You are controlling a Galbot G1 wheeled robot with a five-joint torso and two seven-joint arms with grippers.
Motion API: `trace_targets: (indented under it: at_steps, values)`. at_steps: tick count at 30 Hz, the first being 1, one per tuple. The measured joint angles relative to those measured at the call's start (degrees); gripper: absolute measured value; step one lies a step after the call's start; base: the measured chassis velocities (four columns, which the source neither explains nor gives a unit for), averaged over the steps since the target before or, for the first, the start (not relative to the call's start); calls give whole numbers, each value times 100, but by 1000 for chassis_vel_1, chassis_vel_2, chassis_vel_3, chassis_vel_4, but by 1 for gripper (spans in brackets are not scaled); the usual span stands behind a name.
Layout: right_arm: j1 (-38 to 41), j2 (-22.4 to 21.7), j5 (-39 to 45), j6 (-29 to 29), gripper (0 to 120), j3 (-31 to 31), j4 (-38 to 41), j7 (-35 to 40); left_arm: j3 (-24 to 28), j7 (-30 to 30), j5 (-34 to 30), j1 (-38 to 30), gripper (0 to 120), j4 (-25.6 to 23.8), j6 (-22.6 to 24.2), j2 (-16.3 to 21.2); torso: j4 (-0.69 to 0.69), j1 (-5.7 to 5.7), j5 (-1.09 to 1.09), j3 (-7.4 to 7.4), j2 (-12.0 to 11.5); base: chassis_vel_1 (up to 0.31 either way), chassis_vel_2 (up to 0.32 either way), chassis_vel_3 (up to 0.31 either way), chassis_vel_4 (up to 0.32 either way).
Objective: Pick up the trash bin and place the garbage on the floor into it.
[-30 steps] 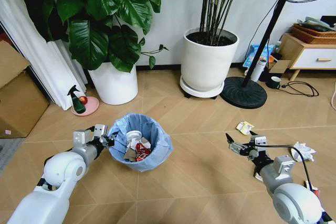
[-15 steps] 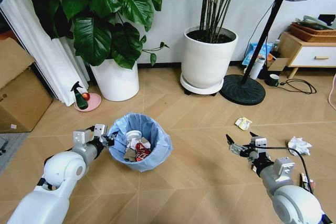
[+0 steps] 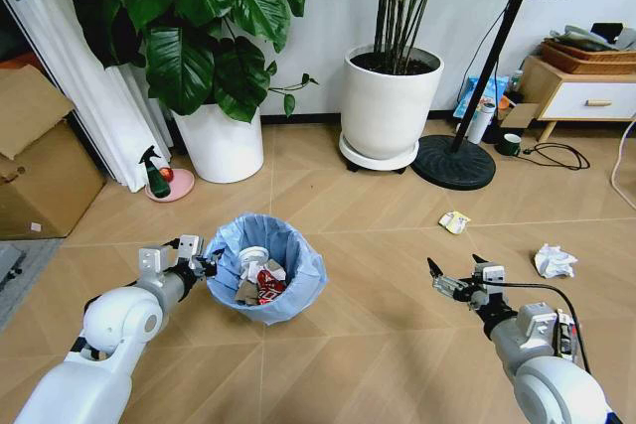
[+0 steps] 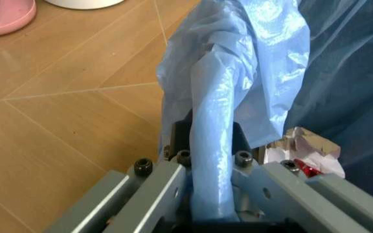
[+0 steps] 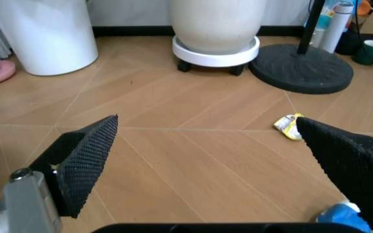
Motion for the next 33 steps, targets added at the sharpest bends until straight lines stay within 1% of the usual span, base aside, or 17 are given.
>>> trace_targets:
  at_steps: [14,33]
  values:
    - [17,22,-4,34,100,0,-60,-30,3,17,5,-4,0,6,-19,-9,0,1,1,1,0,-35,-24,29,18]
    - [-18,45,-9,70,100,18,-102,-90,16,33,50,54,0,-39,-26,-21,0,1,1,1,0,-73,-76,74,78]
